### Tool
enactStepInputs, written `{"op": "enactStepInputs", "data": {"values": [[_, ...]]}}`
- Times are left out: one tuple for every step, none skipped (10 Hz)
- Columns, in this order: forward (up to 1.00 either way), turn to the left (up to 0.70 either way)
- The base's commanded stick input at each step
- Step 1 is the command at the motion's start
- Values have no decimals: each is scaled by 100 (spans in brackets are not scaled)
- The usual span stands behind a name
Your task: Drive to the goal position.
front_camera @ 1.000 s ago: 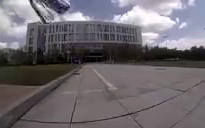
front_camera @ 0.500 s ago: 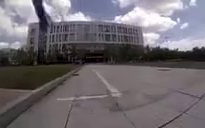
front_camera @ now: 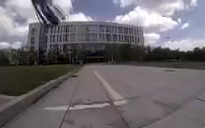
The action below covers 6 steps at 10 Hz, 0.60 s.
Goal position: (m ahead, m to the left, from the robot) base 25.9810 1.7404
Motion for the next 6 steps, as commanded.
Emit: {"op": "enactStepInputs", "data": {"values": [[70,2],[70,10],[70,35],[70,35],[70,35],[70,30]]}}
